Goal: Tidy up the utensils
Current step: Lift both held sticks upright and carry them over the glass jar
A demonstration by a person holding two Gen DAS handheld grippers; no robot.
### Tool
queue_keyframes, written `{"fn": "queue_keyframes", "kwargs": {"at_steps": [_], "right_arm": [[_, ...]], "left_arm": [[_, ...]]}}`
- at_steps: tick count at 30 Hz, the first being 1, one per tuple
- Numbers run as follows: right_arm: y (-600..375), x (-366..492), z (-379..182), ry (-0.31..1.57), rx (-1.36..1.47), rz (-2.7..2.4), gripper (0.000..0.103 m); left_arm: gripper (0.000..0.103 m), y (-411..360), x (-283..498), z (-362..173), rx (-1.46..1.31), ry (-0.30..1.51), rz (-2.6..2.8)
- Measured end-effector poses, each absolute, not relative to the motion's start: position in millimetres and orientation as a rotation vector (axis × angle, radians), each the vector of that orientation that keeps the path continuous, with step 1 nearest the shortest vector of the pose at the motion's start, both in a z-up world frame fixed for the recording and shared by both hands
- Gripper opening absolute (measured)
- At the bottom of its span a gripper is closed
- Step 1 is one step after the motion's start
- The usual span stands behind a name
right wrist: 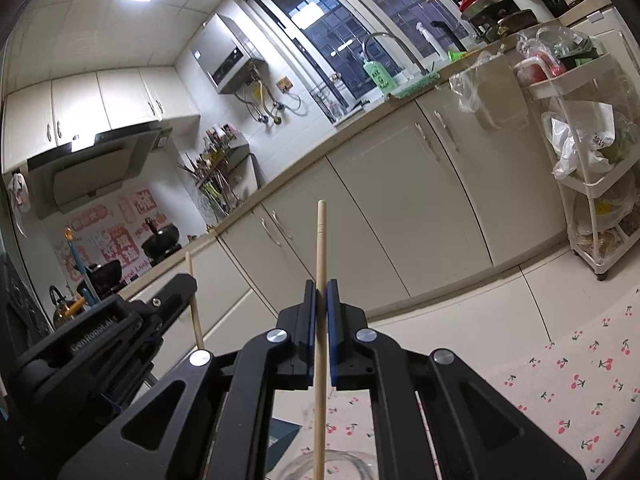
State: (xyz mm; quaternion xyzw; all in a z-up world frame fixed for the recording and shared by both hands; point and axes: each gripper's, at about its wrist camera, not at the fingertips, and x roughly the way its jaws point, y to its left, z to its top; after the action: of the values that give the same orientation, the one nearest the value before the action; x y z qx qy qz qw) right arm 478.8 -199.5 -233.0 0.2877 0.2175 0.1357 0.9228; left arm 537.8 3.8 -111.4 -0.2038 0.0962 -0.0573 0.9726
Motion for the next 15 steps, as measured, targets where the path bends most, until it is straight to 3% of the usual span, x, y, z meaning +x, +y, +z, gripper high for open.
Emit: {"fn": "queue_keyframes", "kwargs": {"at_steps": [15], "right_arm": [[-191.5,455.5,-243.1,0.506,0.554,0.296,0.006]], "left_arm": [[0.005,-3.9,523.5,-143.2,-0.357,0.226,-0.110]]}}
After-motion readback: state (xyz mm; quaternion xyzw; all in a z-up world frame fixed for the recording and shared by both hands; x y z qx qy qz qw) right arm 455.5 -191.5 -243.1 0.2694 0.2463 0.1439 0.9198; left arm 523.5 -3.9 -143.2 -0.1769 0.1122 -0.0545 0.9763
